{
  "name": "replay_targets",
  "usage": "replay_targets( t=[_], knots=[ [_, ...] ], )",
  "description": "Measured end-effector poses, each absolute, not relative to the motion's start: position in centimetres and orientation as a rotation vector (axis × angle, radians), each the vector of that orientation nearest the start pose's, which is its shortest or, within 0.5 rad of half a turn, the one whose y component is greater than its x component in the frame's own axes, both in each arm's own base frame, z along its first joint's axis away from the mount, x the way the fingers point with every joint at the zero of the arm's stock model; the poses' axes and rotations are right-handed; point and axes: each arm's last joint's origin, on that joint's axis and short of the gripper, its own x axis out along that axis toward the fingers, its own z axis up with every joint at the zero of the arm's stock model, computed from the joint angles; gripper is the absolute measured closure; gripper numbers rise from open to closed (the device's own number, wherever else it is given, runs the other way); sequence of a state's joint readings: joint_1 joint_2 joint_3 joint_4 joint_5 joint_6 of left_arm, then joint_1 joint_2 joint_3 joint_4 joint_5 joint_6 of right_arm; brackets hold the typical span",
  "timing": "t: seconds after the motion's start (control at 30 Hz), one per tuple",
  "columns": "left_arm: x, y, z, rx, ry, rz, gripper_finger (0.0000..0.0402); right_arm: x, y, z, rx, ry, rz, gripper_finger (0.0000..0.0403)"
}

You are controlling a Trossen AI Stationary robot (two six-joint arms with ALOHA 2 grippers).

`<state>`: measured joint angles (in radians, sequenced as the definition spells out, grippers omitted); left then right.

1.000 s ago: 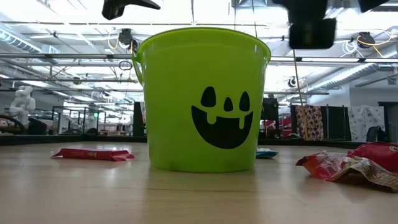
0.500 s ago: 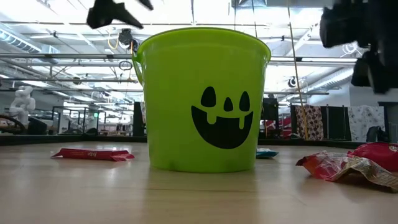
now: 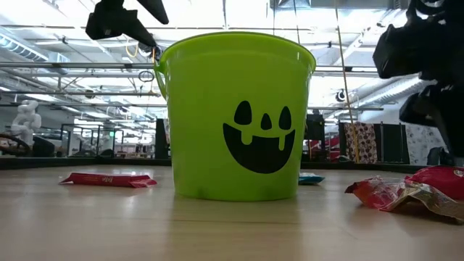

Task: Sort candy by brand, put in halloween buckets
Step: Put red chocolate bar into the orange bucket

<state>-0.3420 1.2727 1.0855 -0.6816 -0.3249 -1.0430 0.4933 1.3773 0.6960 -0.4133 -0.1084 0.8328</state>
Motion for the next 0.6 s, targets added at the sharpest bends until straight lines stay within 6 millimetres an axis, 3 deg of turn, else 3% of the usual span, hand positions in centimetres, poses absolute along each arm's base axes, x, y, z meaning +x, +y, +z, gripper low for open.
replay_targets(
  t=[0.3, 0.6],
  knots=[
    [24.6, -8.2, 29.5, -0.694, 0.737, 0.388, 0.0194, 22.0, 12.3, 15.0, 0.506, 1.273, 0.055, 0.0285],
    [24.6, -8.2, 29.5, -0.696, 0.732, 0.386, 0.0194, 22.2, 12.3, 14.4, 0.496, 1.29, 0.051, 0.0348]
  ],
)
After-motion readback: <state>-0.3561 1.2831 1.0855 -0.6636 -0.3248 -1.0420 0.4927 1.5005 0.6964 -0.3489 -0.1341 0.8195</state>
